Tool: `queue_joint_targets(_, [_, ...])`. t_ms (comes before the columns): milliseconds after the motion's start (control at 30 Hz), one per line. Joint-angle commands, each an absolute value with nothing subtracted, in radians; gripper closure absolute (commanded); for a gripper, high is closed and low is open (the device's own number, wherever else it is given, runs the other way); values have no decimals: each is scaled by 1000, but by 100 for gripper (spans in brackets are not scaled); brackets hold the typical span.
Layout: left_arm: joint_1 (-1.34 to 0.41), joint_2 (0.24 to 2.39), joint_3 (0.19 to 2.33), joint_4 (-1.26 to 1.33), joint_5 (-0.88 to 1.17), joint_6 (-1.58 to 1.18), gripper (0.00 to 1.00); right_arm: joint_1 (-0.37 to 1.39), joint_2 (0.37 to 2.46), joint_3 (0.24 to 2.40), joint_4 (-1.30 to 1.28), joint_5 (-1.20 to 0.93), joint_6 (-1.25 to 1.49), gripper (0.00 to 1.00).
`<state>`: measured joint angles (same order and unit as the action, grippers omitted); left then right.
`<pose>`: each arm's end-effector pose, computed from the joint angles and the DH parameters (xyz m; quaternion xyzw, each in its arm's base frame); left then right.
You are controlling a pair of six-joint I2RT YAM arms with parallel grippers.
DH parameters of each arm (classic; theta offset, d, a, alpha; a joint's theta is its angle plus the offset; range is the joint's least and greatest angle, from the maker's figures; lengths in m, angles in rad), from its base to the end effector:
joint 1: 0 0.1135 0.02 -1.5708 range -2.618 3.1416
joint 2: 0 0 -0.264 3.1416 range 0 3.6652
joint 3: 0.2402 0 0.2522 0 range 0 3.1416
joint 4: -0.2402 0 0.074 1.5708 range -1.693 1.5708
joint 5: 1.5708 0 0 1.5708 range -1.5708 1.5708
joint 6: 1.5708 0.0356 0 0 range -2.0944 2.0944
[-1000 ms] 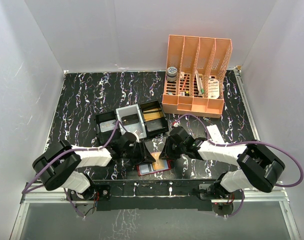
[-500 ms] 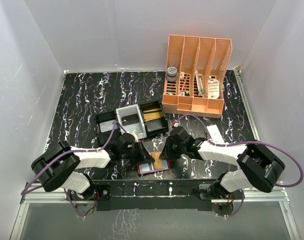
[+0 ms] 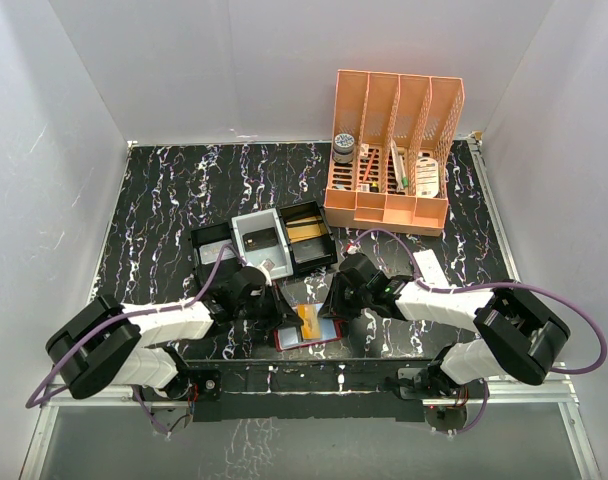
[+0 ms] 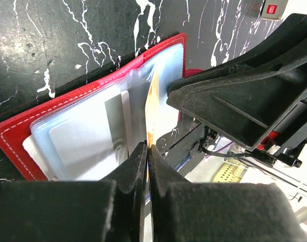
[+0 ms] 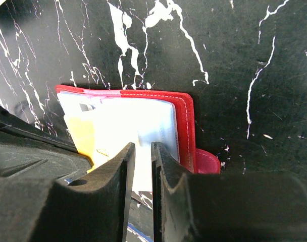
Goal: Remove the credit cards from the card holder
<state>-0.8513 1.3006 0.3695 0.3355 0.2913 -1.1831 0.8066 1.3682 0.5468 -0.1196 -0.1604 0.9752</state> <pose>0.1461 -0.1823 0.1466 -0.0773 0.8733 -0.4617 0.1346 0.1633 0.1786 0.1454 0.0551 0.9465 0.2880 0.1349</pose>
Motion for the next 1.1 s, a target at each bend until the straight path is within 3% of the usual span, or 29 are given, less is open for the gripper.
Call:
queue_joint_targets(0, [-854, 1255, 388, 288, 278, -1156, 100, 805, 1376, 544, -130, -133, 970, 81])
queue_joint_targets(300, [-854, 1297, 396, 324, 303, -1151, 100, 805, 1320, 638, -122, -210, 920, 73])
queue_joint_targets(700, [-854, 1307, 399, 334, 307, -1152, 100, 805, 1444, 622, -98, -270, 928, 74])
queue_joint_targets(867, [-853, 1318, 394, 366, 321, -1157, 86, 805, 1456, 615, -131, -239, 921, 75])
queue_joint_targets(1067, [-854, 1357, 394, 416, 348, -1166, 81, 805, 1444, 602, -123, -230, 927, 75])
